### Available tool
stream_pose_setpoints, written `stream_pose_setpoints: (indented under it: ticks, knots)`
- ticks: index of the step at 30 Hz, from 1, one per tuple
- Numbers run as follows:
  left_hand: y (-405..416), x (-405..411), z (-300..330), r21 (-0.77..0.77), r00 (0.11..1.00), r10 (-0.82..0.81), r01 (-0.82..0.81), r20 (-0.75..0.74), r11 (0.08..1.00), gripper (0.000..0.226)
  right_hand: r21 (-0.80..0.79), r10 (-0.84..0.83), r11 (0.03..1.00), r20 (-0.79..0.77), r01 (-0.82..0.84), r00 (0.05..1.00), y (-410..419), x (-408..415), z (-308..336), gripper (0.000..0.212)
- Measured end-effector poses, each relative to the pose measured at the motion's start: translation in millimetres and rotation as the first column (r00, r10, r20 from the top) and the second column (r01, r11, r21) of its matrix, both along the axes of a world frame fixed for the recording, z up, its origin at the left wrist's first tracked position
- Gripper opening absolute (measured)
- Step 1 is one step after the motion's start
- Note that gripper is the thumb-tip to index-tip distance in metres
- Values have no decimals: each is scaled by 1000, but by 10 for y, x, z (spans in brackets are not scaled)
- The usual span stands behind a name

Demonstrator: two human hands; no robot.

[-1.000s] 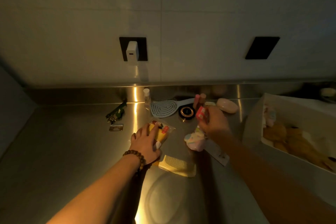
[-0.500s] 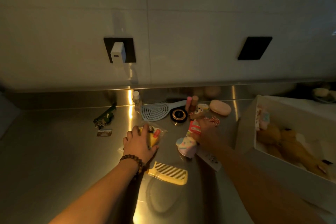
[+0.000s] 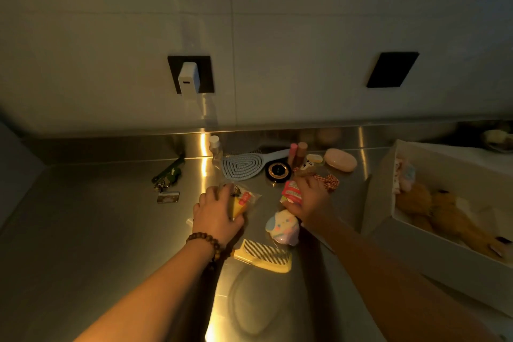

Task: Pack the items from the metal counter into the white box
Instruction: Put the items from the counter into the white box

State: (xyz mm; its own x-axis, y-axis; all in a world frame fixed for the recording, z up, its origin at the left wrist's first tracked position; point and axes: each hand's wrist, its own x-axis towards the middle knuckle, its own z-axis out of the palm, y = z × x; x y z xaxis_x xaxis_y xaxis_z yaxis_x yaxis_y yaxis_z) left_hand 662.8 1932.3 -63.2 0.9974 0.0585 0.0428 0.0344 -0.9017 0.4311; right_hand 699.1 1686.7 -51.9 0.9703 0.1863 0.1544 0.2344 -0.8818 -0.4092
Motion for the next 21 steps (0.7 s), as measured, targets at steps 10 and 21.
stream_pose_setpoints:
  ticks: [10, 21]
  knots:
    - [-501, 303, 868, 5, 944, -238, 243, 230, 970, 72, 143, -157, 980, 107, 141, 982, -434, -250, 1121, 62]
    - [-2457, 224, 1704, -5, 652, -649, 707, 393, 707, 72, -119, -429, 886, 159, 448, 889, -2471, -1049, 1651, 69]
